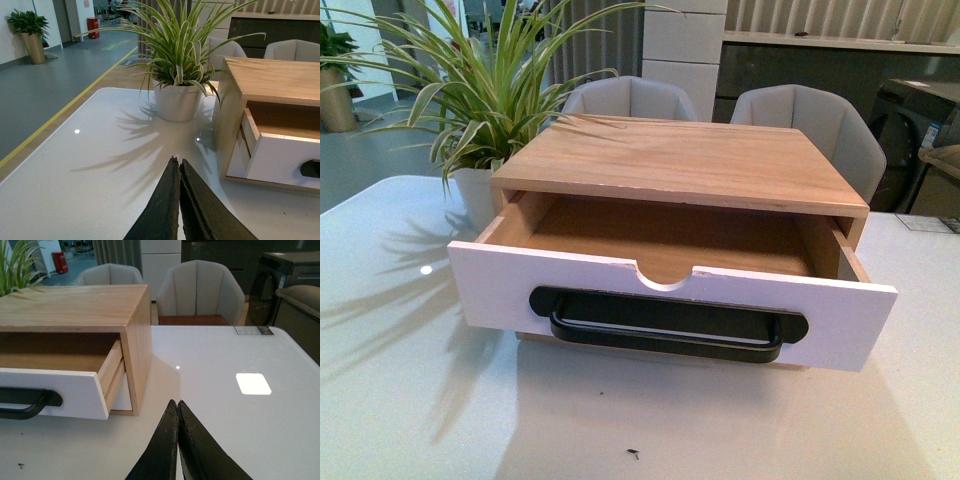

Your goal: Pull drawer

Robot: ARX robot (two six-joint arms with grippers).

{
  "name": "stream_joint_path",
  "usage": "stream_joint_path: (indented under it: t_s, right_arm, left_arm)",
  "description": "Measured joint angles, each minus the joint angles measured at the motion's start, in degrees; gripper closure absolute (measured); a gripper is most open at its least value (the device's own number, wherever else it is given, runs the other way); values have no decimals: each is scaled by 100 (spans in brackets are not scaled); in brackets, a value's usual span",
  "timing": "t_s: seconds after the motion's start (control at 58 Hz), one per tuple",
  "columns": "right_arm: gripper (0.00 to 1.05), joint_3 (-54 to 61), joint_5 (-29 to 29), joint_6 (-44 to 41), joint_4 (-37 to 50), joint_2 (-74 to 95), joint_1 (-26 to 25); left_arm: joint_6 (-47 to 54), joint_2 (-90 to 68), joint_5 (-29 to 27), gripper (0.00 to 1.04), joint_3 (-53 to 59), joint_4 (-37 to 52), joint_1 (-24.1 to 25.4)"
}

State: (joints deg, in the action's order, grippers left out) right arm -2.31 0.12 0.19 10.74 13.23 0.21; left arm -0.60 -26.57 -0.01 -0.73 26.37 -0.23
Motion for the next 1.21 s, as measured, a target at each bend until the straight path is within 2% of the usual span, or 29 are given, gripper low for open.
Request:
stream_joint_path:
  t_s: [0.19,0.31,0.707,0.828,1.052,1.103,1.207]
  right_arm:
    - [103,90,-11,0,-57,-323,0]
    - [103,90,-9,0,-1010,-1126,-2]
    - [103,90,-9,0,-1064,-1287,-2]
    - [103,90,-9,0,-1067,-1290,-2]
    - [103,90,-11,0,-1067,-1292,-2]
    - [96,90,-11,-4,-1067,-1292,-2]
    - [78,90,-11,-4,-1067,-1292,-2]
  left_arm:
    - [0,590,0,102,0,-570,2]
    - [2,870,0,102,0,-850,2]
    - [11,1631,0,102,0,-1611,2]
    - [13,2439,0,102,0,-2559,2]
    - [13,2618,0,102,0,-2629,2]
    - [13,2621,0,97,0,-2629,2]
    - [13,2621,0,77,0,-2629,2]
